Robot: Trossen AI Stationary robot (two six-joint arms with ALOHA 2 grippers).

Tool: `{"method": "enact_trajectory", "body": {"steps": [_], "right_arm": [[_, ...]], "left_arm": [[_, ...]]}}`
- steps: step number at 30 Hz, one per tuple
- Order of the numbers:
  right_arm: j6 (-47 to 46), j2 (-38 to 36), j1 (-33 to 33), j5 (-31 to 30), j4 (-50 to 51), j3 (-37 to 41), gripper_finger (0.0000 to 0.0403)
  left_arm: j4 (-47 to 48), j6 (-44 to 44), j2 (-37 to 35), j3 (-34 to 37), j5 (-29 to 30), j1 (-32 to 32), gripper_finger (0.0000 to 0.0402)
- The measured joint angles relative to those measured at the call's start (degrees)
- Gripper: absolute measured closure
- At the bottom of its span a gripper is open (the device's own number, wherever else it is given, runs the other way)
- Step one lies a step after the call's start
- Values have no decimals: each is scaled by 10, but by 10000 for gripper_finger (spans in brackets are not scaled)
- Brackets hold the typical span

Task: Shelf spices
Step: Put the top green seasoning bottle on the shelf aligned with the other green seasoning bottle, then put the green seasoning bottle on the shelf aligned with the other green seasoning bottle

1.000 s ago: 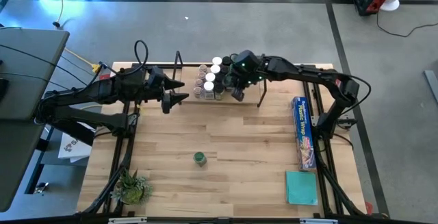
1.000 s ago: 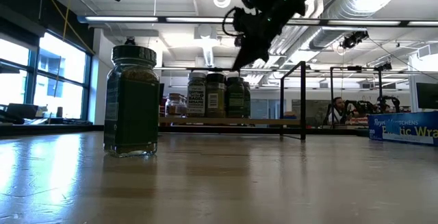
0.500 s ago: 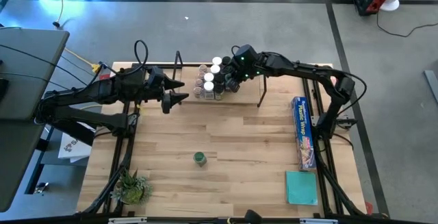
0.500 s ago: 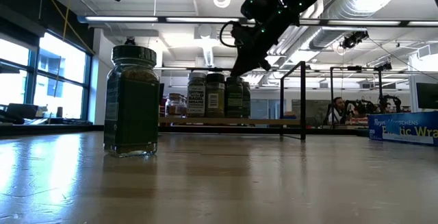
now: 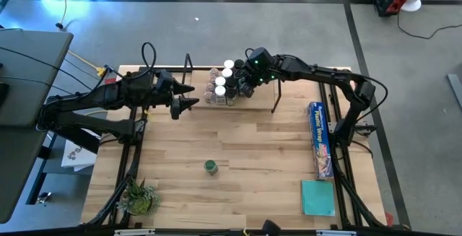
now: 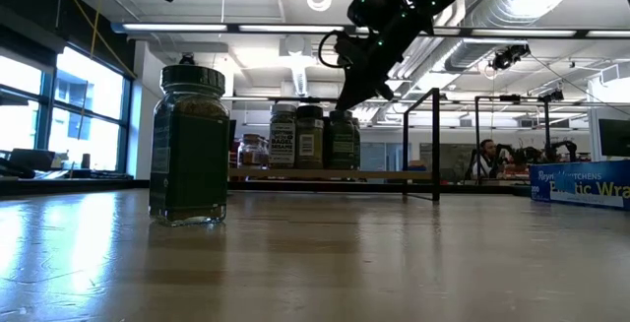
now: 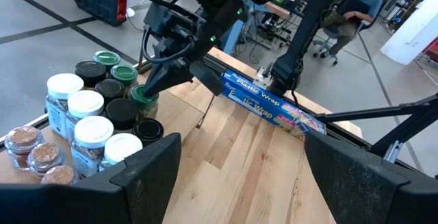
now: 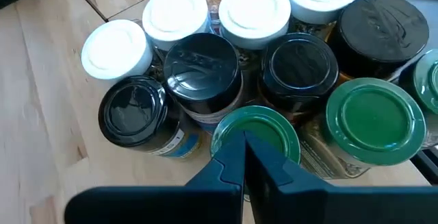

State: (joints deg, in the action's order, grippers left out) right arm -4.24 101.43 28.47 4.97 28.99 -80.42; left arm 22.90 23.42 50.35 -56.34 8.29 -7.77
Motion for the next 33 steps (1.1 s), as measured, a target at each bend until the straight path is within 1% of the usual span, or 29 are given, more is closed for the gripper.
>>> {"method": "enact_trajectory", "body": {"steps": [6,12,17,22,25,28,30,33], "right_arm": [[-24,-1,1,-27,2,1,402],[-22,1,0,-31,22,-20,402],[-22,2,1,-34,49,-58,402],[-6,2,-2,-32,103,-106,402],[27,2,-17,-27,140,-151,402],[85,1,-54,16,161,-198,402],[112,0,-88,67,162,-219,402],[131,0,-149,145,156,-227,402]], "left_arm": [[0,0,0,0,-1,0,94],[0,0,0,0,-2,0,95],[0,0,0,0,-2,0,95],[0,0,0,0,-2,0,94],[1,1,-6,0,-2,0,95],[7,17,-23,0,-11,0,95],[26,29,-39,0,-19,0,95],[75,43,-69,0,-23,0,95]]}}
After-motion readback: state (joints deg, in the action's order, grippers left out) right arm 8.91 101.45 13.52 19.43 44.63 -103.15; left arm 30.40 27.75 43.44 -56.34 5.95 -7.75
